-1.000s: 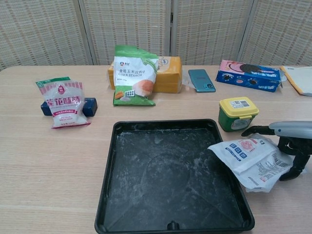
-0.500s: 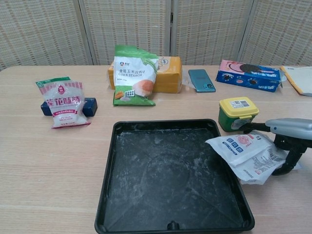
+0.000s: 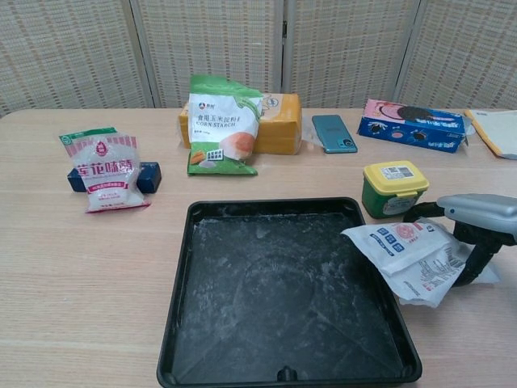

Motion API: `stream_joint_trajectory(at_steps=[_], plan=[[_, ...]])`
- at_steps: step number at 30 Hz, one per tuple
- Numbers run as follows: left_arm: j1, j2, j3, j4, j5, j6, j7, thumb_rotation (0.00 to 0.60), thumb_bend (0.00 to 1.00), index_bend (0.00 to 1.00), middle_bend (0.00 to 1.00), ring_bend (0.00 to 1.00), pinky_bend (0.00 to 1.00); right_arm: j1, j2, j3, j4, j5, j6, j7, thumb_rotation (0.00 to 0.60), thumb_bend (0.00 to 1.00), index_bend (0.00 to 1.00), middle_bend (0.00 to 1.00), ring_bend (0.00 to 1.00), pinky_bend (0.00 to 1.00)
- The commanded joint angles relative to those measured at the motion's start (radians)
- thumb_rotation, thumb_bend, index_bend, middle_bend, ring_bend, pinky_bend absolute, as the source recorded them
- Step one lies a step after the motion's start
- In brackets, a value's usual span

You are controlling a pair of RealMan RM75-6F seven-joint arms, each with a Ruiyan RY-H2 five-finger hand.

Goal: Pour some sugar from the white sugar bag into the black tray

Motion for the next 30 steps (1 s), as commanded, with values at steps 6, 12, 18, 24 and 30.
stream_joint_trajectory(at_steps=[6,12,18,24,30], plan=[[0.002,0.002,0.003,-0.002,0.006,0.003,0.002,0.600,0.17,0.00,0.00,0.25,0.12,-0.027,-0.029,0.011,0.018,-0.001,0.056,-0.039,0.600,0.29,0.74,0.69,1.00,1.00],[0.002,0.001,0.002,-0.001,0.004,0.001,0.004,0.600,0.17,0.00,0.00,0.25,0.12,-0.041,-0.015,0.008,0.005,-0.024,0.091,-0.030,0.600,0.34,0.81,0.74,1.00,1.00],[0.000,-0.002,0.001,0.000,0.001,-0.002,0.009,0.600,0.17,0.00,0.00,0.25,0.12,-0.056,0.013,0.016,-0.022,-0.056,0.150,0.010,0.600,0.38,0.84,0.77,1.00,1.00],[0.000,-0.003,0.000,-0.001,0.000,0.000,0.012,0.600,0.17,0.00,0.00,0.25,0.12,-0.063,0.040,0.022,-0.055,-0.075,0.184,0.007,0.600,0.38,0.85,0.77,1.00,1.00],[0.001,-0.001,0.000,-0.002,0.003,0.001,0.005,0.600,0.17,0.00,0.00,0.25,0.12,-0.085,0.067,0.039,-0.117,-0.114,0.294,-0.055,0.600,0.38,0.85,0.77,1.00,1.00]])
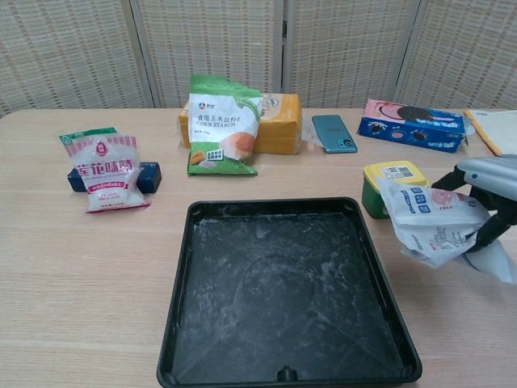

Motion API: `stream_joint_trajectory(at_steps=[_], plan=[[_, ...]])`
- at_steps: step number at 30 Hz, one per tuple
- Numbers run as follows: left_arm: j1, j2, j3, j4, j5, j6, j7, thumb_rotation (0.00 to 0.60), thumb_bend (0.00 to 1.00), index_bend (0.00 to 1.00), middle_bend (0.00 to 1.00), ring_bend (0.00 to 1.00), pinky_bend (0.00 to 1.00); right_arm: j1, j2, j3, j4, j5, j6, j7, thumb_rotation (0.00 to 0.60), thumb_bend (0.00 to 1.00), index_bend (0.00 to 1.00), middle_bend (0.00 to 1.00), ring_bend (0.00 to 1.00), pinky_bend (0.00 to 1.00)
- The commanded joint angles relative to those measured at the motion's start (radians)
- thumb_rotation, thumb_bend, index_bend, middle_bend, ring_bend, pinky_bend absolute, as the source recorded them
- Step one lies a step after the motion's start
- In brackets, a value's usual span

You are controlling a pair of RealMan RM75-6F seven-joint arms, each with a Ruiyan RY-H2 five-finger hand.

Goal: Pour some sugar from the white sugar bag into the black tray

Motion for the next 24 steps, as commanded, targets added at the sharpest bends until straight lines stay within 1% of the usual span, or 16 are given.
stream_joint_trajectory(at_steps=[1,3,4,6,10,11,14,18,24], plan=[[-0.001,0.001,0.000,0.000,0.001,-0.001,-0.002,0.600,0.17,0.00,0.00,0.25,0.12,-0.019,0.020,0.019,-0.050,-0.028,0.083,-0.057,0.600,0.38,0.85,0.77,1.00,1.00],[-0.001,0.001,0.000,0.000,0.002,-0.001,-0.002,0.600,0.17,0.00,0.00,0.25,0.12,-0.027,0.022,0.032,-0.072,-0.036,0.129,-0.108,0.600,0.38,0.85,0.77,1.00,1.00],[-0.002,0.001,0.000,0.000,0.003,-0.002,-0.003,0.600,0.17,0.00,0.00,0.25,0.12,-0.031,0.016,0.043,-0.079,-0.043,0.161,-0.158,0.600,0.38,0.85,0.77,1.00,1.00],[-0.005,0.003,0.000,0.000,0.005,-0.007,-0.004,0.600,0.17,0.00,0.00,0.25,0.12,-0.029,0.003,0.055,-0.091,-0.048,0.188,-0.234,0.600,0.38,0.85,0.77,1.00,1.00],[-0.007,0.008,-0.001,0.001,0.008,-0.009,-0.014,0.600,0.17,0.00,0.00,0.25,0.12,-0.007,-0.015,0.074,-0.115,-0.048,0.184,-0.351,0.600,0.38,0.85,0.77,1.00,1.00],[-0.006,0.011,-0.001,0.002,0.009,-0.007,-0.019,0.600,0.17,0.00,0.00,0.25,0.12,0.002,-0.025,0.080,-0.108,-0.057,0.191,-0.399,0.600,0.38,0.85,0.77,1.00,1.00],[-0.002,0.019,-0.004,0.005,0.005,-0.002,-0.038,0.600,0.17,0.00,0.00,0.25,0.12,0.020,-0.058,0.088,-0.089,-0.069,0.198,-0.489,0.600,0.38,0.85,0.77,1.00,1.00],[0.002,0.029,-0.001,0.003,0.008,-0.002,-0.060,0.600,0.17,0.00,0.00,0.25,0.12,0.043,-0.096,0.092,-0.068,-0.077,0.186,-0.575,0.600,0.38,0.85,0.77,1.00,1.00],[0.012,0.039,0.006,0.001,0.036,0.019,-0.088,0.600,0.17,0.00,0.00,0.25,0.12,0.062,-0.140,0.093,-0.047,-0.096,0.193,-0.649,0.600,0.38,0.85,0.77,1.00,1.00]])
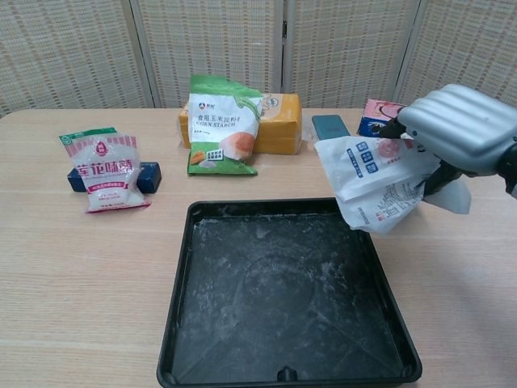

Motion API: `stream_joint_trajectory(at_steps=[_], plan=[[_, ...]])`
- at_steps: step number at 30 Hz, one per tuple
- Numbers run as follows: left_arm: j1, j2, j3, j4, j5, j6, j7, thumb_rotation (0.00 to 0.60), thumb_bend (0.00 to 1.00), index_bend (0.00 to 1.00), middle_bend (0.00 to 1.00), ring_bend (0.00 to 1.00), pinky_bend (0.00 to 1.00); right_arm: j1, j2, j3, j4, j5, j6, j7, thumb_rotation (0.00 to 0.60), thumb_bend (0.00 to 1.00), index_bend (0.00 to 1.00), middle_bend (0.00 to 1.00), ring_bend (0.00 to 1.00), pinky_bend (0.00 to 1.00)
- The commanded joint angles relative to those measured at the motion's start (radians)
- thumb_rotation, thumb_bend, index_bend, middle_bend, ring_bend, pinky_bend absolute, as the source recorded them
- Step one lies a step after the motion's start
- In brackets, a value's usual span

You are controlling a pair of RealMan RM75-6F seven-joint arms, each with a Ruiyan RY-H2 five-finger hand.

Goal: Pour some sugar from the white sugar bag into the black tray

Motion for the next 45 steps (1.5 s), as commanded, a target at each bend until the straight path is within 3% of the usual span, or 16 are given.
stream_joint_trajectory(at_steps=[1,13,31,45], plan=[[0.004,0.004,0.003,0.000,0.007,0.005,-0.008,0.600,0.17,0.00,0.00,0.25,0.12,0.011,-0.022,0.001,0.010,-0.014,0.008,-0.032,0.600,0.38,0.85,0.77,1.00,1.00],[0.003,0.005,0.002,0.003,0.013,0.006,-0.014,0.600,0.17,0.00,0.00,0.25,0.12,0.017,-0.031,-0.005,0.005,-0.047,0.038,-0.083,0.600,0.38,0.85,0.77,1.00,1.00],[0.003,0.004,0.002,0.003,0.022,0.010,-0.013,0.600,0.17,0.00,0.00,0.25,0.12,0.018,-0.006,-0.038,-0.035,-0.119,0.051,-0.277,0.600,0.38,0.85,0.77,1.00,1.00],[0.001,0.004,0.000,0.004,0.021,0.008,-0.013,0.600,0.17,0.00,0.00,0.26,0.12,0.016,0.004,-0.034,-0.055,-0.130,0.052,-0.309,0.600,0.38,0.85,0.77,1.00,1.00]])
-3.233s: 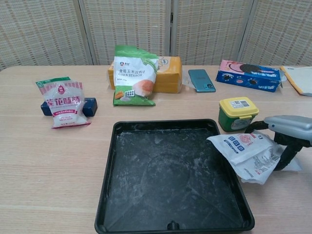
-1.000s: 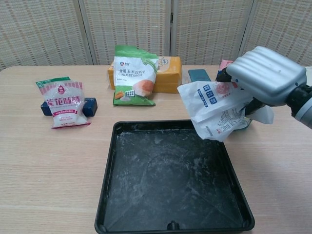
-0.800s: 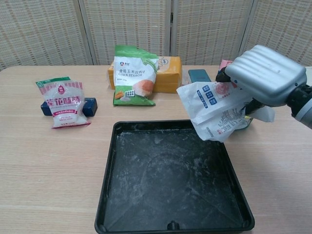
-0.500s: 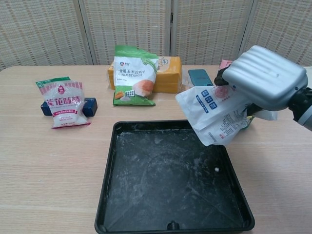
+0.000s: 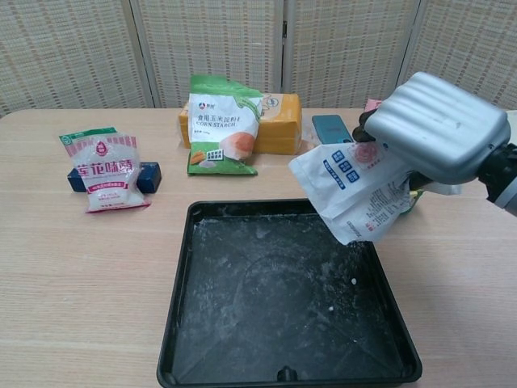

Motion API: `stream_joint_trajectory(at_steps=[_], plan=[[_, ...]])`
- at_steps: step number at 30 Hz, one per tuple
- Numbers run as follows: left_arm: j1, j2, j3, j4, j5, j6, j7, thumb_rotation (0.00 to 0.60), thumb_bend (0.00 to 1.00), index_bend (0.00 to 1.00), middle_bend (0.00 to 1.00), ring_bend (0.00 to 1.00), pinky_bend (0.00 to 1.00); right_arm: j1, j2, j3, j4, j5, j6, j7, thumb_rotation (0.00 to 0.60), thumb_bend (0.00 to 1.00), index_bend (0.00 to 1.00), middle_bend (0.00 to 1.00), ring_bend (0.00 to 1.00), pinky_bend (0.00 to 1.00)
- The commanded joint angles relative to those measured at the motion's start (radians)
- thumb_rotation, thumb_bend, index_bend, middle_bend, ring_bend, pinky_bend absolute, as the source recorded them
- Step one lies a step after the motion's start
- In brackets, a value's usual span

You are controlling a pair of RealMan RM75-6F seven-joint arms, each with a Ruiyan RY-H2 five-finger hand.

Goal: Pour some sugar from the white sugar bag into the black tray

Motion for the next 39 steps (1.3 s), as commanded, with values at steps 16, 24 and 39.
stream_joint_trajectory(at_steps=[16,24,39], plan=[[0.000,-0.003,-0.002,0.001,-0.010,-0.003,0.009,0.600,0.17,0.00,0.00,0.26,0.12,-0.070,-0.019,0.042,-0.022,0.210,-0.054,0.389,0.600,0.38,0.85,0.77,1.00,1.00],[-0.001,-0.003,-0.003,-0.001,-0.015,-0.006,0.014,0.600,0.17,0.00,0.00,0.26,0.12,-0.102,-0.037,0.056,-0.024,0.296,-0.096,0.653,0.600,0.38,0.85,0.77,1.00,1.00],[-0.004,-0.006,-0.005,0.002,-0.023,-0.013,0.022,0.600,0.17,0.00,0.00,0.26,0.12,-0.137,0.146,0.034,-0.153,0.335,-0.131,0.671,0.600,0.38,0.85,0.77,1.00,1.00]])
